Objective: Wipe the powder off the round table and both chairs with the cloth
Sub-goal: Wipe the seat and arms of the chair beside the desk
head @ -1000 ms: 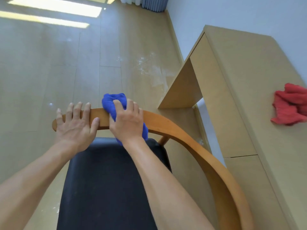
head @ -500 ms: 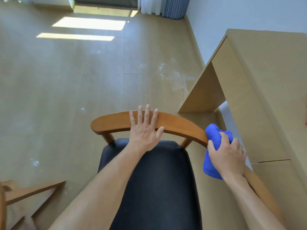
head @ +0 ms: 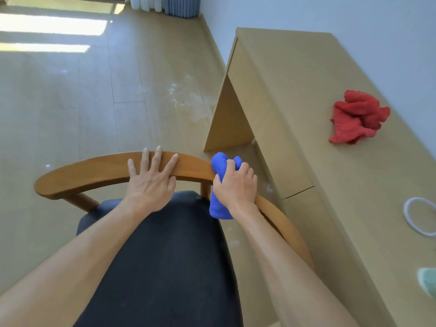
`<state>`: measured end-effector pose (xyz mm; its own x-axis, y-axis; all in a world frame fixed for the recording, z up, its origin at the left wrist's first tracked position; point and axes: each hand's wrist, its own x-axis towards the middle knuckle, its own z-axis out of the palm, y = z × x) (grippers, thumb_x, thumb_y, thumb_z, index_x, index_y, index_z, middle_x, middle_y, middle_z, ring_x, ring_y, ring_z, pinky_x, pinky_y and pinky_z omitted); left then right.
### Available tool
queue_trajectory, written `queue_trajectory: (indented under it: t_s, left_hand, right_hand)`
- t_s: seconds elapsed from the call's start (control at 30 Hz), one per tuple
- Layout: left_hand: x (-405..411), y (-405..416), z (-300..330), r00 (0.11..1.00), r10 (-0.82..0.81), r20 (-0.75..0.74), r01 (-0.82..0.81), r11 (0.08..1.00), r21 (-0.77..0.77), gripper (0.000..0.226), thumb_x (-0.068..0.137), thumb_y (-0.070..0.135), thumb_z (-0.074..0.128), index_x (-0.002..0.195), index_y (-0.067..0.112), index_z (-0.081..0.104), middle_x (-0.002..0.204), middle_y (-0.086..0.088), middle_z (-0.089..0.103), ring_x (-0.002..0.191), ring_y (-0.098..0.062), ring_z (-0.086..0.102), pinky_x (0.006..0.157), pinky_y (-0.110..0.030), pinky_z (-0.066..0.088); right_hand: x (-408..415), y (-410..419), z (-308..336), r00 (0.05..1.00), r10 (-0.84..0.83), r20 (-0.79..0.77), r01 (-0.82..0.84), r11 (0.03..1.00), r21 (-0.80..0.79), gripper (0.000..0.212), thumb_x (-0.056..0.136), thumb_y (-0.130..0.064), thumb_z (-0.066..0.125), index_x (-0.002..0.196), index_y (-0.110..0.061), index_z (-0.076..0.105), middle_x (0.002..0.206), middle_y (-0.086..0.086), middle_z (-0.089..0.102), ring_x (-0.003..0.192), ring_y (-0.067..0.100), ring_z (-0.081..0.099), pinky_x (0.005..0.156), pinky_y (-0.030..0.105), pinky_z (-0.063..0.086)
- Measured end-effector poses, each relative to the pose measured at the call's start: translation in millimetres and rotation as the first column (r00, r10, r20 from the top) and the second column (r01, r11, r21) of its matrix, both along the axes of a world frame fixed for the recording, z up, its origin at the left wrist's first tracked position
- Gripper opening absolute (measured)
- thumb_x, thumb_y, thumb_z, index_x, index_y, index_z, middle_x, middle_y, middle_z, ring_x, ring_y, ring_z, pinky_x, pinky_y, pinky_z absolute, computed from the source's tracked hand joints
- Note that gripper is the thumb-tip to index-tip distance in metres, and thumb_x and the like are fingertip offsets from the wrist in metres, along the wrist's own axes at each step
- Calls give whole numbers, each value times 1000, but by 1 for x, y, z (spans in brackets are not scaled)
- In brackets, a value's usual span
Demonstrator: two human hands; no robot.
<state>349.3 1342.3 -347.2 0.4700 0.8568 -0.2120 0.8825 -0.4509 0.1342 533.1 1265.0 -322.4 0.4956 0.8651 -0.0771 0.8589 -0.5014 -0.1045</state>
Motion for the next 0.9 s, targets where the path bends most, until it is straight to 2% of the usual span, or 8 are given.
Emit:
queue_trajectory:
  t_s: [0.1, 0.2, 0.33, 0.43, 0.6, 0.73, 0.83, 0.9]
  left_hand:
    - [43, -20, 6, 989, -137, 46, 139, 989, -49, 57, 99, 50, 14, 151, 38, -5, 161, -2, -12, 146, -31, -15, 113, -63, -2]
    - [84, -43, 11, 973, -219, 67, 224, 971, -79, 56, 98, 53, 12, 151, 38, 2, 161, -2, -4, 146, -34, -11, 111, -64, -1]
    - [119, -77, 13, 953, -298, 62, 304, 942, -140, 60, 97, 56, 10, 152, 33, 5, 161, -3, -1, 146, -35, -11, 112, -63, -2]
    - [138, -105, 19, 945, -306, 115, 323, 928, -183, 67, 97, 58, 12, 153, 22, 5, 162, -4, 0, 147, -33, -10, 114, -58, -1]
    - [165, -144, 35, 867, -462, 185, 492, 854, -170, 64, 98, 55, 10, 153, 24, 1, 161, -8, -2, 146, -35, -10, 115, -55, -3]
    - [178, -187, 40, 759, -638, 134, 649, 758, -68, 74, 88, 67, -2, 152, 30, 0, 161, -10, -7, 144, -38, -17, 113, -59, -10]
    - [182, -191, 37, 769, -628, 118, 634, 773, -18, 79, 84, 71, -3, 152, 32, 6, 161, -11, -5, 144, -39, -16, 112, -59, -11]
    - [184, -191, 36, 768, -633, 96, 637, 771, -16, 79, 84, 71, -2, 152, 32, 8, 160, -12, -3, 144, -39, -14, 112, -59, -11]
  right_hand:
    - [22, -32, 13, 996, -79, 47, 81, 995, -52, 35, 90, -37, 48, 112, -10, 49, 113, 14, 50, 102, 32, 47, 86, 38, 35]
    - [35, -76, 27, 986, -158, 49, 160, 986, -37, 37, 89, -39, 49, 111, -10, 49, 110, 12, 50, 98, 31, 47, 84, 38, 36]
    - [32, -137, 38, 959, -273, 73, 265, 959, 100, 44, 85, -32, 63, 119, -5, 55, 103, 17, 54, 85, 34, 51, 75, 40, 43]
    - [27, -181, 41, 921, -390, -16, 385, 901, 199, 50, 82, -29, 70, 121, -2, 56, 100, 20, 57, 83, 35, 54, 71, 41, 49]
    - [1, -273, 26, 734, -627, -262, 672, 725, 148, 59, 83, -29, 72, 130, -4, 47, 109, 22, 55, 93, 39, 54, 75, 44, 52]
    - [-49, -331, 1, 472, -787, -397, 850, 526, -33, 67, 79, -19, 76, 134, 0, 44, 122, 25, 51, 104, 42, 51, 90, 46, 45]
    - [-57, -331, -7, 443, -802, -400, 869, 493, -27, 67, 81, -26, 74, 134, -1, 42, 118, 24, 52, 101, 40, 50, 84, 43, 45]
    - [-55, -328, -7, 450, -830, -330, 861, 502, -87, 66, 86, -37, 65, 136, -4, 37, 118, 21, 51, 102, 35, 50, 81, 39, 47]
